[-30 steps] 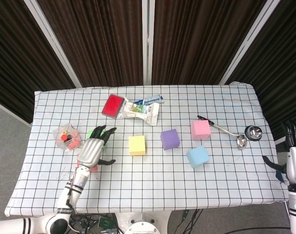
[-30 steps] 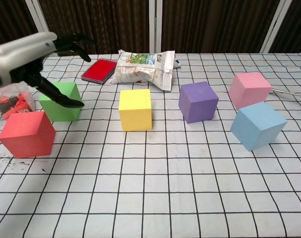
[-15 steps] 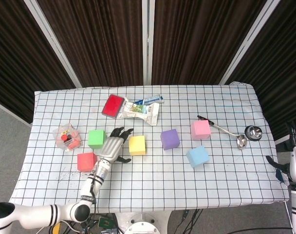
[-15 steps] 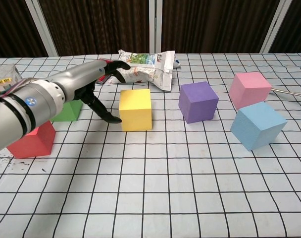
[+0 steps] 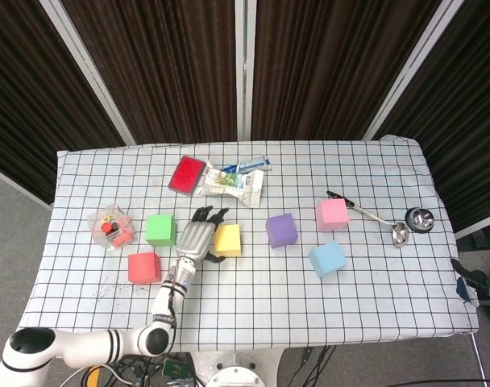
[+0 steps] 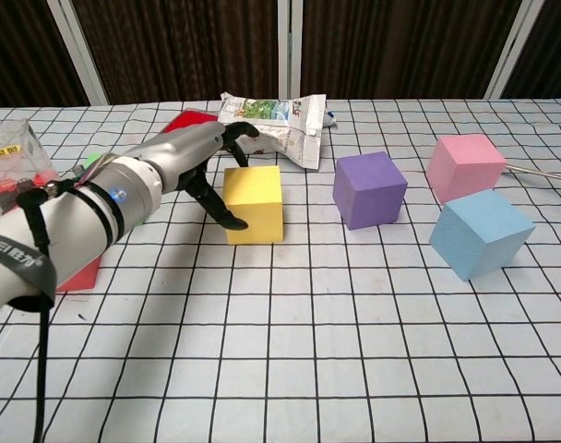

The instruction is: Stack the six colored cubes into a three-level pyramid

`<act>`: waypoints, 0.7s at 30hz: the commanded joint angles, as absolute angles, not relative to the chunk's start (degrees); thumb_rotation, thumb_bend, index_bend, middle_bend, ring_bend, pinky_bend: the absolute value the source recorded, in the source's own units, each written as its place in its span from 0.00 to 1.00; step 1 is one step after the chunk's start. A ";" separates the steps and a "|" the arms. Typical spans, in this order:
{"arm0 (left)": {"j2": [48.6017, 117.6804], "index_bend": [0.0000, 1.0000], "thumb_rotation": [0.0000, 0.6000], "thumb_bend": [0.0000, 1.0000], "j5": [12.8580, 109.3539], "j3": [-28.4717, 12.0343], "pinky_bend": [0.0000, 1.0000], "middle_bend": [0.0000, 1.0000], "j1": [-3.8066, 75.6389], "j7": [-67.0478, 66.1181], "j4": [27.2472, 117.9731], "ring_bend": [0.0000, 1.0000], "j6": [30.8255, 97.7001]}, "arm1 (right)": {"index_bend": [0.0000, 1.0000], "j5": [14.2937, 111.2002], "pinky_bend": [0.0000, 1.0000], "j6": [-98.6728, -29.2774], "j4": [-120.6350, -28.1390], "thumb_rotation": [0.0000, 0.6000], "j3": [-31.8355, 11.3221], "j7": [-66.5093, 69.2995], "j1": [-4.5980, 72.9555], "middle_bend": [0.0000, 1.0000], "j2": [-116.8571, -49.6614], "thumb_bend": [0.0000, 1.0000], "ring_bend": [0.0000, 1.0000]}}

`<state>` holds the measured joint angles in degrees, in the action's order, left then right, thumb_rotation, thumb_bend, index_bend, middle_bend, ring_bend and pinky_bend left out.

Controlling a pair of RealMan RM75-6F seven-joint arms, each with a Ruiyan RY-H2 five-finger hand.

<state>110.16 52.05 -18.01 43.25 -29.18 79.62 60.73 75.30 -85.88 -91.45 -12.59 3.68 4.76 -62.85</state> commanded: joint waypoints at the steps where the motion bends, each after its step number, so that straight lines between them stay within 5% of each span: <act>1: 111.31 0.07 1.00 0.00 51.89 -18.36 0.00 0.30 44.16 -29.14 77.99 0.00 60.77 | 0.00 75.08 0.00 -85.65 -91.08 1.00 -12.56 4.03 4.76 0.00 -63.04 0.04 0.00; 10: 112.69 0.07 1.00 0.10 54.09 -18.95 0.00 0.42 45.53 -26.57 75.38 0.03 61.03 | 0.00 74.71 0.00 -84.71 -90.56 1.00 -12.31 4.12 4.99 0.00 -63.20 0.04 0.00; 21: 110.38 0.08 1.00 0.12 59.40 -18.21 0.01 0.44 48.04 -21.34 73.68 0.04 56.35 | 0.00 75.42 0.00 -84.05 -91.77 1.00 -12.00 2.34 5.83 0.00 -63.30 0.05 0.00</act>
